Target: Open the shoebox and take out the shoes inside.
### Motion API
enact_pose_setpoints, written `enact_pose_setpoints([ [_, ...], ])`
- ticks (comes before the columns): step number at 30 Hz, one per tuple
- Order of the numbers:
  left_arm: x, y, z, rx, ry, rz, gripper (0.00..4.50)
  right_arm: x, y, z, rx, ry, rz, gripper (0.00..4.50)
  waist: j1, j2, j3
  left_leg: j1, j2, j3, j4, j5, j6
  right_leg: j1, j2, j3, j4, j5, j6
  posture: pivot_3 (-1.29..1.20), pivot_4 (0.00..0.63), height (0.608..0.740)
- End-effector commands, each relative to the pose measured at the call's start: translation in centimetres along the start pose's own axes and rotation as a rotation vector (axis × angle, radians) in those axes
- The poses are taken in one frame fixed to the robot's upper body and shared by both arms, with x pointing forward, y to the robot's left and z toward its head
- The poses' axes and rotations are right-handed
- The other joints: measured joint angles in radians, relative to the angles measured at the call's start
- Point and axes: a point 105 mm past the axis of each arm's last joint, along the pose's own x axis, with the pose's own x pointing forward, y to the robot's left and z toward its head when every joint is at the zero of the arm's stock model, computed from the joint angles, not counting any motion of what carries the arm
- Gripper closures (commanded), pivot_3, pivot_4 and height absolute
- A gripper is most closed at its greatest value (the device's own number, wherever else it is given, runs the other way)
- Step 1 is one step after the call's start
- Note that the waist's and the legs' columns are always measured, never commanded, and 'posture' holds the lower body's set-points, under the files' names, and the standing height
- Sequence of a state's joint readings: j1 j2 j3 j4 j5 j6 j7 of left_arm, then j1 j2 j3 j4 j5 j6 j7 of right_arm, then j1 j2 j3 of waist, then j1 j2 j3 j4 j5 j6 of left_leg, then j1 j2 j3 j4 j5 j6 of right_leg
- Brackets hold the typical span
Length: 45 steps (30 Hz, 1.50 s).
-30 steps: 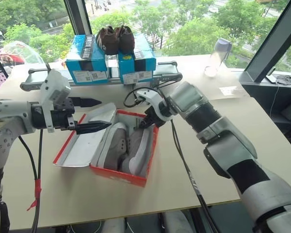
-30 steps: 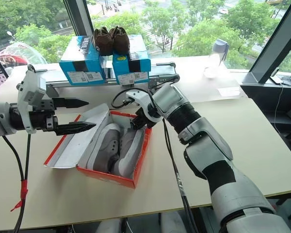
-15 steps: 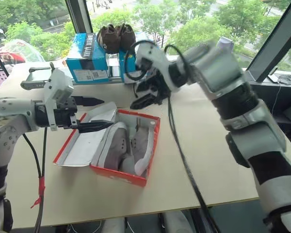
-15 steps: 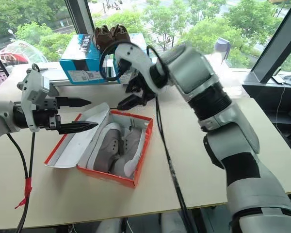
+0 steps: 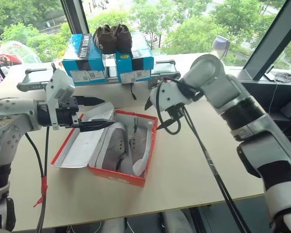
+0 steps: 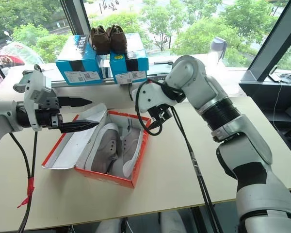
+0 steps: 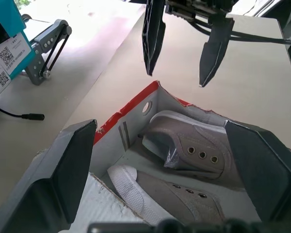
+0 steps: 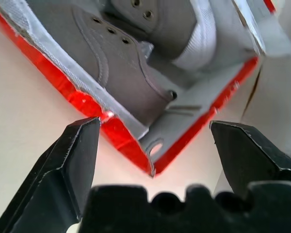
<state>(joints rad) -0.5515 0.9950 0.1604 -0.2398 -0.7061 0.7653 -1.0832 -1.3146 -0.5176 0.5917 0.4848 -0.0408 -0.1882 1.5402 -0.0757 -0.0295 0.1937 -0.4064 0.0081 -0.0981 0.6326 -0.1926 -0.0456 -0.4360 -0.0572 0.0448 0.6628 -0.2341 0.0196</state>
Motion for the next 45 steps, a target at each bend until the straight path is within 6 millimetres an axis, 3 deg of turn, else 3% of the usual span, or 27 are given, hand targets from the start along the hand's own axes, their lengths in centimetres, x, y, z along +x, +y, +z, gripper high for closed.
enact_pose_setpoints([
  [1, -0.8, -0.2, 1.3, 0.058, -0.011, 0.027, 0.0, -0.3, -0.7, 0.7, -0.079, -0.003, 0.001, 0.29, 0.004, 0.0, 0.0, 0.0, 0.0, 0.0, 0.0, 0.0, 0.0, 0.0, 0.0, 0.0, 0.0, 0.0, 0.0, 0.0, 0.15, 0.74],
  [5, -1.1, -0.4, 1.2, 0.055, -0.004, 0.036, 0.0, 0.5, -0.8, 0.6, -0.104, -0.006, 0.011, 0.29, 0.005, 0.0, 0.0, 0.0, 0.0, 0.0, 0.0, 0.0, 0.0, 0.0, 0.0, 0.0, 0.0, 0.001, -0.001, 0.0, 0.15, 0.74],
  [18, -2.2, -1.1, 1.6, 0.055, 0.014, 0.077, 0.0, 3.4, 1.7, -2.1, -0.145, 0.061, 0.14, 0.29, 0.005, 0.0, 0.0, 0.002, 0.0, 0.0, 0.0, 0.0, 0.0, 0.001, 0.0, 0.0, 0.0, 0.001, -0.001, 0.0, 0.15, 0.74],
  [31, -3.3, -1.9, 1.9, 0.047, 0.03, 0.123, 0.0, 6.5, 2.4, -0.8, -0.239, 0.011, 0.204, 0.29, 0.002, 0.0, 0.0, 0.017, 0.001, 0.0, -0.003, 0.0, 0.0, 0.016, 0.0, 0.0, -0.002, -0.003, 0.003, 0.0, 0.15, 0.74],
  [45, -3.7, -2.4, 2.3, 0.045, 0.024, 0.156, 0.0, 7.7, 1.9, -0.2, -0.427, 0.074, 0.255, 0.29, -0.018, -0.001, -0.001, 0.022, 0.005, 0.001, -0.005, 0.0, 0.0, 0.018, 0.004, 0.0, -0.001, -0.003, 0.002, 0.0, 0.15, 0.74],
])
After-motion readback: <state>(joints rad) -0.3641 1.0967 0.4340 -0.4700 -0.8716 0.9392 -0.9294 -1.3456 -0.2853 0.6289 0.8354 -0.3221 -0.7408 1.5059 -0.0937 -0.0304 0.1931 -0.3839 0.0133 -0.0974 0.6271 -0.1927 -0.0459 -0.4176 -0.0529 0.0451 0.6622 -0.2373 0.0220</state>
